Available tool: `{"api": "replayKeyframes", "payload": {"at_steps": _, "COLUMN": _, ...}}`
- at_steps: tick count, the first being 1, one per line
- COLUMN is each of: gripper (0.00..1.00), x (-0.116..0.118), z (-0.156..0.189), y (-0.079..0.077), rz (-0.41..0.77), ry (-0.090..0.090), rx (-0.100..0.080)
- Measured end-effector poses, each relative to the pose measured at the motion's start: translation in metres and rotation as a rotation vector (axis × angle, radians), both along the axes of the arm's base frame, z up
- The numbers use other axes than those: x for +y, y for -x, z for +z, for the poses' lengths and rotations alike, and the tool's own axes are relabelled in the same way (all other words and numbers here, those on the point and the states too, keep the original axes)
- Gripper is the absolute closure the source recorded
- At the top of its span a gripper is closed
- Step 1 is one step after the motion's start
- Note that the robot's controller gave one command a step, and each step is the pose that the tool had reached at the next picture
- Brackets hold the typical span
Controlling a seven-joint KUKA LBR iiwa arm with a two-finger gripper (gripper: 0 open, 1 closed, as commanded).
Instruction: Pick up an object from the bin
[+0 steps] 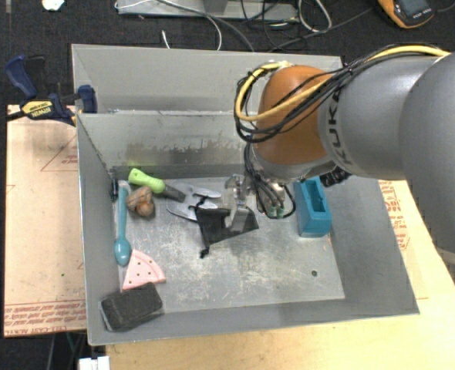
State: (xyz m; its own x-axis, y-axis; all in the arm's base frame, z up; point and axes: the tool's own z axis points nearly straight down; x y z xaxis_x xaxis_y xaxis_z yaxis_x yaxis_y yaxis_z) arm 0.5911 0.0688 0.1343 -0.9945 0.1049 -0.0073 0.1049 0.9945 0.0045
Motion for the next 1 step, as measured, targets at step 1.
{"api": "replayKeyframes", "payload": {"at_steps": 1, "gripper": 1.00, "x": -0.0143, "z": 0.0756, "y": -0.0111, "rz": 0.107, "ry": 0.001, "rx": 0.000}}
